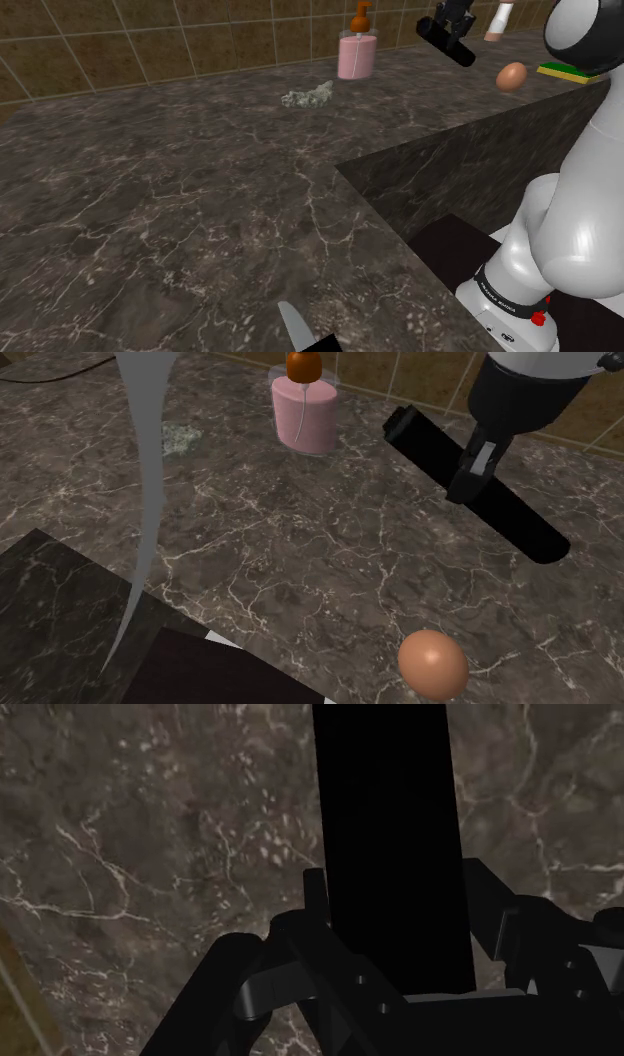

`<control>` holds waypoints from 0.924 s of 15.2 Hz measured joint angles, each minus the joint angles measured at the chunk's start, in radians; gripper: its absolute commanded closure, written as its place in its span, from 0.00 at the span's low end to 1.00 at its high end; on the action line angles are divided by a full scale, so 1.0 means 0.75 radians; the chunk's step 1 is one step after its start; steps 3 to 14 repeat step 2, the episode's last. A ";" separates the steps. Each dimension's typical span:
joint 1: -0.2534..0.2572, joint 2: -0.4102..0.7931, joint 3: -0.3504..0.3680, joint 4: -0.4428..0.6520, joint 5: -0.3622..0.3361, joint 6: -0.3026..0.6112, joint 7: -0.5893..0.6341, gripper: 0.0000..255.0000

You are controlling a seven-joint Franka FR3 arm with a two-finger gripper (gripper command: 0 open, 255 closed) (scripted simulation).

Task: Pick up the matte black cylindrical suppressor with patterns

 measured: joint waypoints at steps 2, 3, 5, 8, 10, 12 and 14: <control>-0.007 0.008 -0.002 0.034 0.010 -0.030 -0.007 1.00; -0.007 0.008 -0.002 0.034 0.010 -0.030 -0.007 1.00; -0.007 0.008 -0.002 0.034 0.010 -0.030 -0.007 1.00; -0.007 0.008 -0.002 0.034 0.010 -0.030 -0.007 1.00; -0.007 0.008 -0.002 0.034 0.010 -0.030 -0.007 1.00; -0.007 0.008 -0.002 0.034 0.010 -0.030 -0.007 1.00; -0.007 0.008 -0.002 0.034 0.010 -0.030 -0.007 1.00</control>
